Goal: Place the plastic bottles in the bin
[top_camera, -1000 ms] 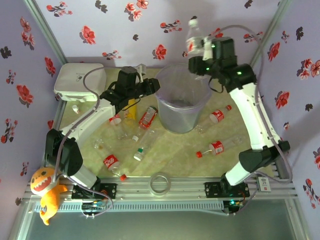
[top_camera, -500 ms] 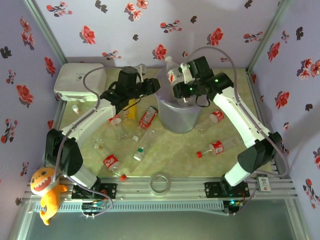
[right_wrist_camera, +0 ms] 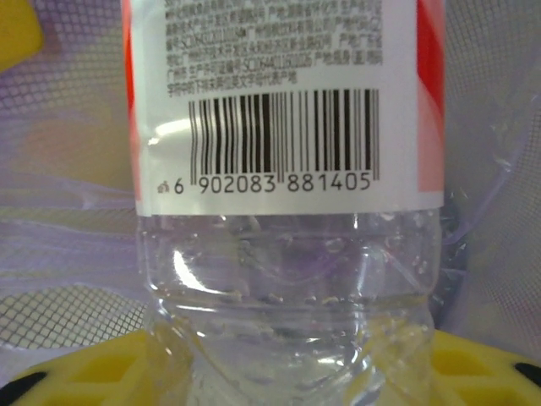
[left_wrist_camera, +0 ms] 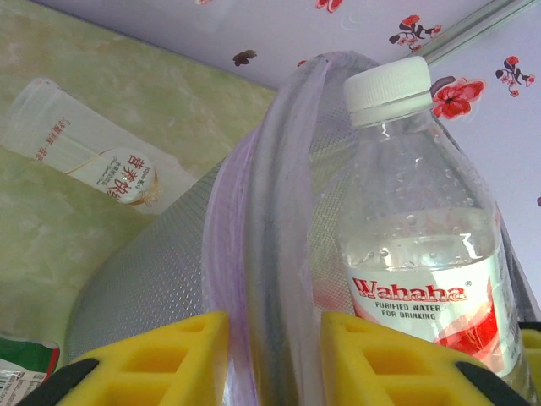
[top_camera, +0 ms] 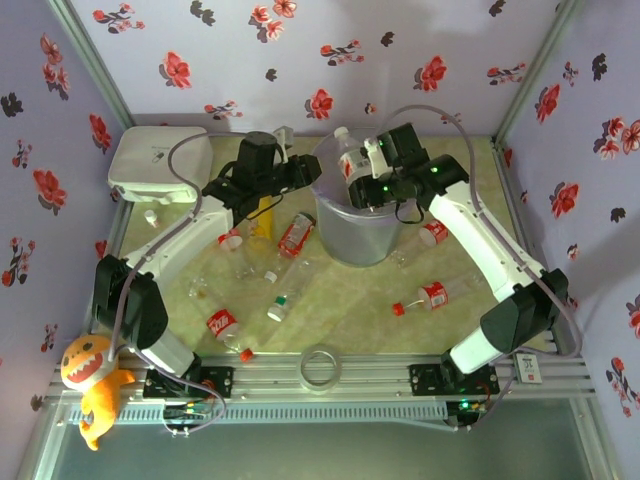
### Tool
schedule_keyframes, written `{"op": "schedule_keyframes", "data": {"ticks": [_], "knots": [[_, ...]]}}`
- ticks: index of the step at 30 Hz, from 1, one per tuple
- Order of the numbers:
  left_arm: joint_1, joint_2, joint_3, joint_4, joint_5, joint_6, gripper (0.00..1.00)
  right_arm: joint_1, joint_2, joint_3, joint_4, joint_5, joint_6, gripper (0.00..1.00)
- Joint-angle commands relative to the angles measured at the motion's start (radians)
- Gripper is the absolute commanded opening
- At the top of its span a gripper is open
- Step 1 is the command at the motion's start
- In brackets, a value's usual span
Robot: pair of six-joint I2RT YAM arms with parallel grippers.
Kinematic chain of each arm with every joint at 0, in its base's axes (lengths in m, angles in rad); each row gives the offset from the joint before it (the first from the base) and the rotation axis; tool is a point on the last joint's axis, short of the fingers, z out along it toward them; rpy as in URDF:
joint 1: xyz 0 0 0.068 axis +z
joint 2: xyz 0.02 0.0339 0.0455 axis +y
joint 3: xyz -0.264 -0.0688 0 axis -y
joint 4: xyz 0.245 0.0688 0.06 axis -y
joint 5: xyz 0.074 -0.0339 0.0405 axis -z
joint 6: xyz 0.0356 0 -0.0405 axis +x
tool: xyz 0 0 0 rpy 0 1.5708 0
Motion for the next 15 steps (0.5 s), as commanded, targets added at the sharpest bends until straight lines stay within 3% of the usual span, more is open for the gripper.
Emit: {"op": "schedule_keyframes", "data": {"ticks": [1,15], "knots": [[-0.012,0.021,0.019,-0.002,-0.01,0.004,0.33,-0.012,0.012,-0.015,0.021,-0.014,-0.01,0.6],[-0.012,0.024,0.019,-0.001,-0.01,0.004,0.33,-0.029,0.019,0.017,0.015,-0.032,-0.007,0.74]]}}
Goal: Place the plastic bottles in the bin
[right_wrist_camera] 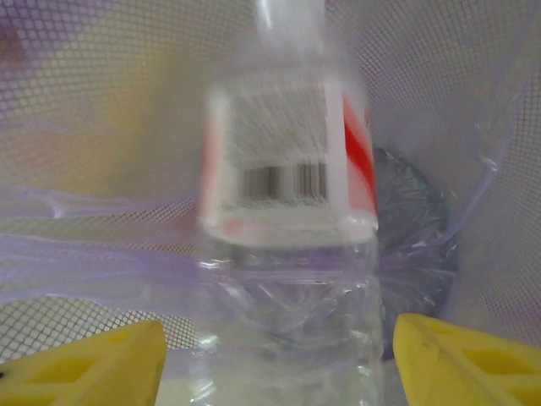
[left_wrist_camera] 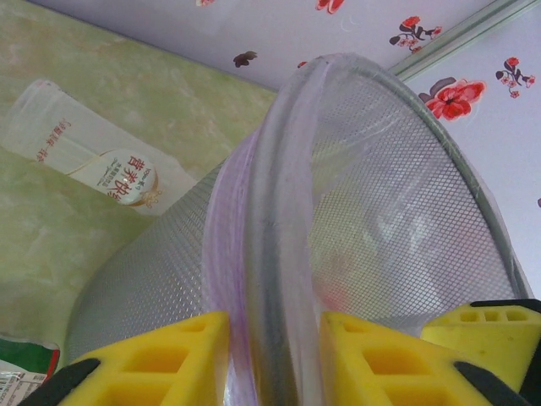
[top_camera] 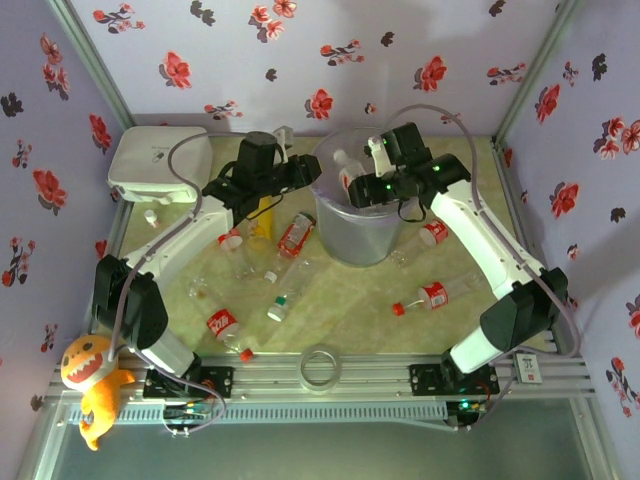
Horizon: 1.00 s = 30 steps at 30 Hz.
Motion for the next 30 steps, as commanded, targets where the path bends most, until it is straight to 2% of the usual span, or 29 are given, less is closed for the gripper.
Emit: {"op": "schedule_keyframes", "data": {"ticks": [1,10,17,22,25,30], "knots": [[-0.011,0.026,0.018,-0.003,-0.008,0.005,0.33,-0.008,0.017,0.032,0.002,-0.023,-0.006,0.74],[-0.011,0.026,0.013,-0.003,-0.01,0.006,0.32,-0.015,0.004,0.107,-0.033,0.001,0.0,0.75],[-0.011,0.024,0.008,0.0,-0.016,0.008,0.32,-0.09,-0.113,0.108,-0.055,0.065,0.076,0.75],[-0.011,0.026,0.003,0.011,-0.021,0.007,0.32,-0.215,-0.227,0.05,-0.076,0.125,0.134,0.75],[-0.011,0.027,-0.003,0.02,-0.022,0.004,0.33,-0.335,-0.262,-0.01,-0.096,0.128,0.162,0.74],[-0.012,0.025,-0.008,0.028,-0.026,0.0,0.32,-0.498,-0.294,-0.208,-0.021,0.125,0.223,0.73]]}}
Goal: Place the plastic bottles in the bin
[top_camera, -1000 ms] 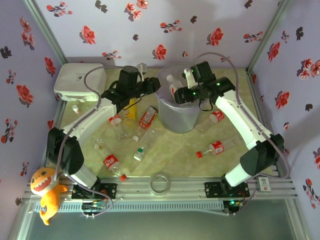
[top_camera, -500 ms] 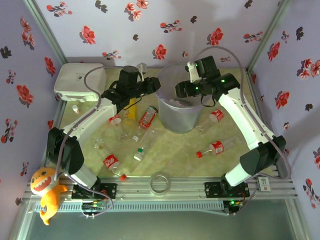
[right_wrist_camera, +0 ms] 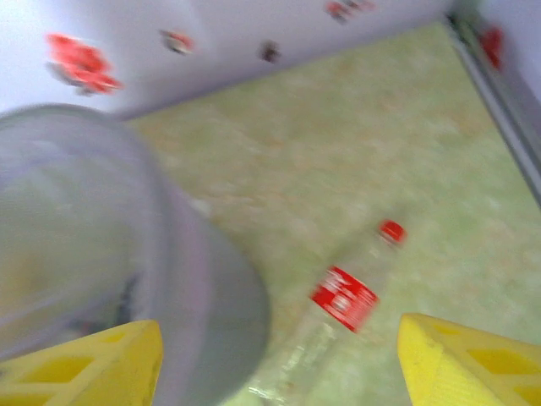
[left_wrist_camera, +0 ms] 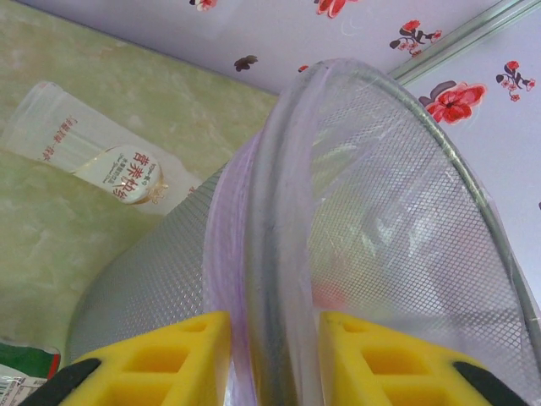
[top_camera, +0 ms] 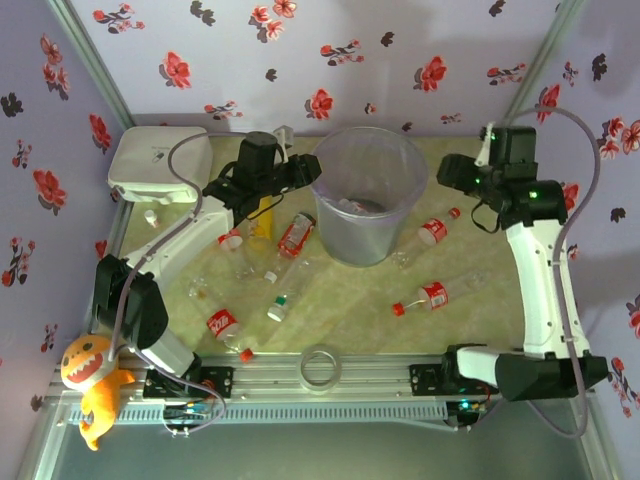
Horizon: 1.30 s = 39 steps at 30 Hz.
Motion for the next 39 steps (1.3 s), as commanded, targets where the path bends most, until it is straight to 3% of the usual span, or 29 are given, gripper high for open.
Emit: {"op": "schedule_keyframes", "data": {"ticks": [1,12,28,35,39], "knots": [[-0.01,0.023,-0.007,0.02,-0.015,0.001,0.32,-0.064,0.02,-0.142,0.037,0.011,0.073,0.73],[-0.01,0.02,-0.008,0.014,-0.019,-0.001,0.32,-0.104,0.201,-0.409,0.348,-0.065,0.192,0.73],[-0.01,0.022,-0.013,0.022,-0.02,-0.003,0.33,-0.104,0.487,-0.466,0.569,-0.113,0.283,0.8],[-0.011,0.027,-0.011,0.02,-0.019,-0.003,0.32,-0.103,0.539,-0.485,0.608,-0.108,0.296,0.8],[-0.011,0.041,-0.009,0.024,-0.019,-0.008,0.32,-0.102,0.537,-0.484,0.599,-0.106,0.292,0.75]]}}
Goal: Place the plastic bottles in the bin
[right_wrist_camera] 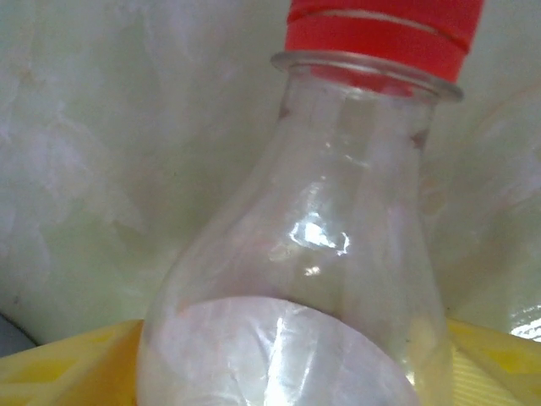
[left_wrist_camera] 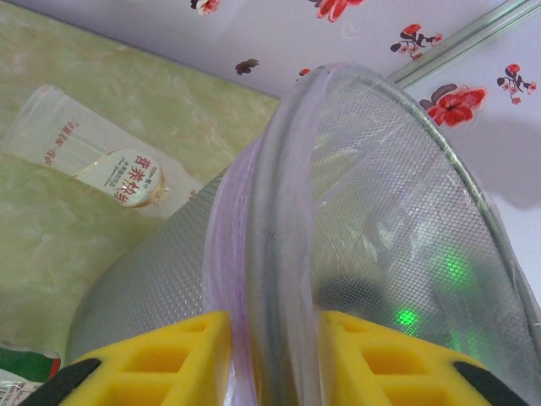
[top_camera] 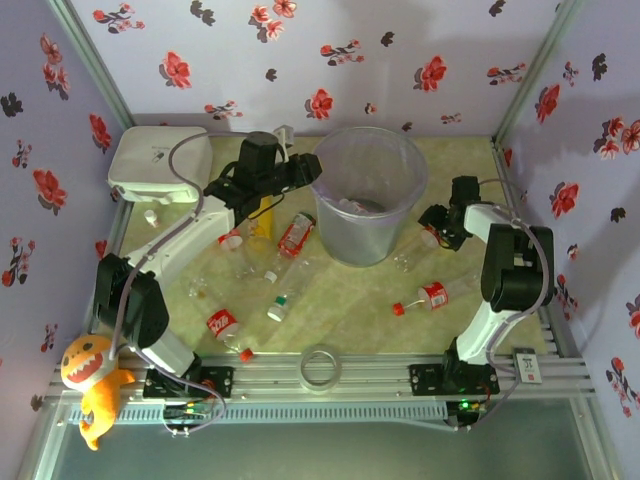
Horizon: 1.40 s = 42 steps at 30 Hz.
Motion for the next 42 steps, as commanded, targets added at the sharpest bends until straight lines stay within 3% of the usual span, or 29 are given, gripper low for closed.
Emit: {"op": "schedule_keyframes", "data": {"ticks": [1,11,19,29,37,42], "knots": [[-0.008,0.035,-0.01,0.012,-0.01,-0.005,0.33,-0.003,-0.003,-0.011,0.011,0.004,0.012,0.74],[-0.008,0.02,-0.021,0.014,-0.011,-0.005,0.33,-0.005,-0.071,0.024,-0.056,0.026,-0.021,0.61],[-0.009,0.011,-0.019,0.01,-0.014,-0.003,0.32,-0.021,-0.256,0.123,-0.242,0.11,-0.123,0.56],[-0.008,0.011,-0.021,0.016,-0.016,-0.003,0.32,-0.049,-0.456,0.379,-0.48,0.35,-0.244,0.49],[-0.008,0.007,-0.022,0.017,-0.016,-0.003,0.33,-0.025,-0.552,0.564,-0.411,0.199,-0.249,0.49],[-0.008,0.008,-0.027,0.023,-0.016,-0.008,0.32,0.111,-0.515,0.697,-0.415,0.146,-0.268,0.49]]}}
